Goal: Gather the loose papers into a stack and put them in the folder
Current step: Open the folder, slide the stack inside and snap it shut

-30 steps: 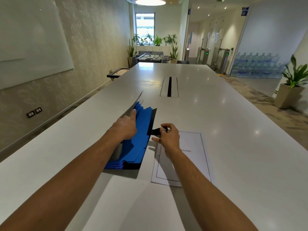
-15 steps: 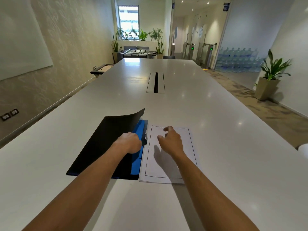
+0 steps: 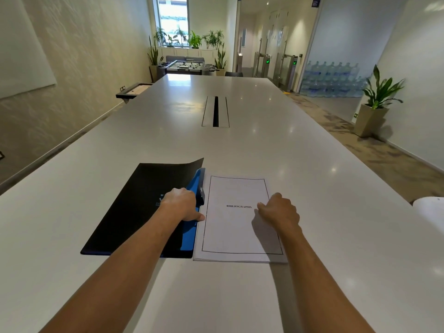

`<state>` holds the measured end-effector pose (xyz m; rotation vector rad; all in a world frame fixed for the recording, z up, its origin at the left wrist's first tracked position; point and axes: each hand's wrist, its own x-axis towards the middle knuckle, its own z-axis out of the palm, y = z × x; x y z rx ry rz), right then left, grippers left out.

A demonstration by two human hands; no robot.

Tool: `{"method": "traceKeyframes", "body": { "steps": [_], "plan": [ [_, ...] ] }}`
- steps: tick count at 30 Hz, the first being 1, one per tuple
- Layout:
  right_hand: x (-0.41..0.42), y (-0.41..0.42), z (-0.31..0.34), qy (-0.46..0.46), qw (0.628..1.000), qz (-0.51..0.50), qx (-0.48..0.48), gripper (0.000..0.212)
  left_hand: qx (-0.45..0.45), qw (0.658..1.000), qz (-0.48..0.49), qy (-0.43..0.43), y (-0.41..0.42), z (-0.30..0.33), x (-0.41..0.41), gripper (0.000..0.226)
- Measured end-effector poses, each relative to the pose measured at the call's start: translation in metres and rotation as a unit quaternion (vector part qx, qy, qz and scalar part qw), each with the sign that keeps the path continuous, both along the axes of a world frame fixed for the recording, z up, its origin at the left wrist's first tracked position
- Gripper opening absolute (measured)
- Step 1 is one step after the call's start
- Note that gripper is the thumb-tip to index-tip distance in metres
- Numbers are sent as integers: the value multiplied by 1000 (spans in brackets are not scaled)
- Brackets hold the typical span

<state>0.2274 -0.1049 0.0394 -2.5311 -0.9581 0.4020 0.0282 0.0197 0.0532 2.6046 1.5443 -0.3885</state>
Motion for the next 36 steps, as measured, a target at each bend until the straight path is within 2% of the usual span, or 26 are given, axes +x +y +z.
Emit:
{"method": "traceKeyframes", "body": {
  "steps": [4, 9, 13, 16, 18, 22, 25, 33, 34, 36],
  "plan": [
    [4, 0, 7, 25, 1000, 5, 5, 37, 0, 1000, 0, 4, 4, -2, 1, 55],
    [17, 2, 5, 120, 992, -14, 20, 40, 3, 1000, 0, -5, 6, -6, -1, 56],
    [5, 11, 4, 84, 996, -27, 14, 21, 6, 1000, 0, -4, 7, -6, -1, 60],
    [-6, 17, 4, 52, 998, -36, -9, 50, 19, 1000, 5, 0, 7, -7, -1, 62],
    [-8, 20, 4, 35, 999, -30, -9, 60, 22, 1000, 6, -3, 7, -8, -1, 61],
    [-6, 23, 6, 10, 1000, 16, 8, 57, 21, 1000, 6, -11, 7, -9, -1, 60],
    [-4, 24, 7, 13, 1000, 9, 21, 56, 21, 1000, 9, -14, 6, -9, -2, 60],
    [14, 23, 3, 175, 980, -24, 88, 62, 24, 1000, 4, -10, 4, -4, -2, 61],
    [19, 20, 2, 212, 971, -31, 104, 58, 24, 1000, 3, -10, 3, -4, -2, 62],
    [25, 13, 1, 291, 947, -15, 137, 36, 24, 1000, 4, -13, 3, -4, -3, 62]
  ]
}}
